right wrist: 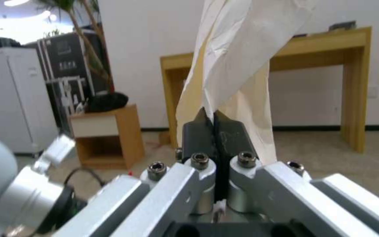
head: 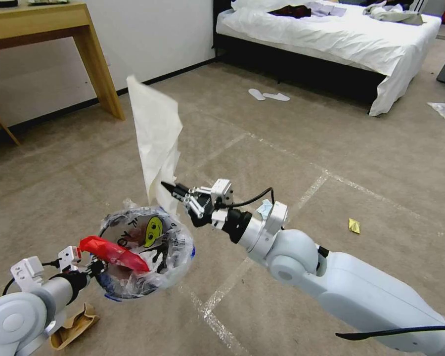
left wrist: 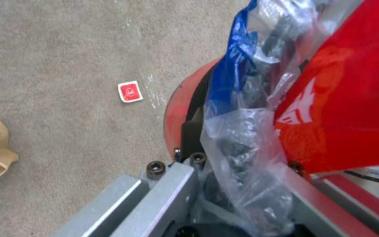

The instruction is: Pick up the trash bin and place the garbage on the floor into it.

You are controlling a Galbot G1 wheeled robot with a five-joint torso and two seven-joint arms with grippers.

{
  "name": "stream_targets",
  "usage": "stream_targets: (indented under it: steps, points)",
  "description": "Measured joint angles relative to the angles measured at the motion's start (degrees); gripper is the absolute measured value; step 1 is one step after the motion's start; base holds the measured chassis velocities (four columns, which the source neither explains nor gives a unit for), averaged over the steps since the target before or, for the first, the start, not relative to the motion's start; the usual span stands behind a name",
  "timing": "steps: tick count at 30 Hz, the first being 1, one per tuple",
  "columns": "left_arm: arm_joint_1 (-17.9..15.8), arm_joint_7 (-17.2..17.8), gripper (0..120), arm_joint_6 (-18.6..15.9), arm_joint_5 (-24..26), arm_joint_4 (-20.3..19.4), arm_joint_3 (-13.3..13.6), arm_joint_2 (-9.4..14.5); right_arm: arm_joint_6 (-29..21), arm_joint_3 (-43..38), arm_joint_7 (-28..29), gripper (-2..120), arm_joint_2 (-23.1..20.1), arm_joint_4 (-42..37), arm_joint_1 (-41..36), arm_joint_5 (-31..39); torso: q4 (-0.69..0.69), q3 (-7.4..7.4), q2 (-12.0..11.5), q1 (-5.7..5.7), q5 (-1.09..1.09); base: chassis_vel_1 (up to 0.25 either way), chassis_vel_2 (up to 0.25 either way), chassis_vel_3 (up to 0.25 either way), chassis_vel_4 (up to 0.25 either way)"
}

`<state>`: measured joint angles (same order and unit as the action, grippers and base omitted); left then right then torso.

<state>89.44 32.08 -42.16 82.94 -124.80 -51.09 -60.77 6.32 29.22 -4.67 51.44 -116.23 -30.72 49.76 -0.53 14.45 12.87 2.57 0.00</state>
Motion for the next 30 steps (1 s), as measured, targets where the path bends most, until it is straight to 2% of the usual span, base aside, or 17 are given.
stream_targets:
  steps: [13,30]
  points:
    - [-0.37,0.33,0,0.00,0.57,0.40,-0.13,0.37,1.09,6.76,-0.07,0,0.25,2.90,-0.51,-3.35,0.00,0.00,0.00,0.00,0.00,0.000,0.000,0.000,0.000]
    - [-0.28,0.33,0,0.02,0.60,0.28,-0.15,0.08,2.68,11.61,-0.47,0,5.62,10.94,0.64,-6.59,0.00,0.00,0.00,0.00,-0.01,0.000,0.000,0.000,0.000]
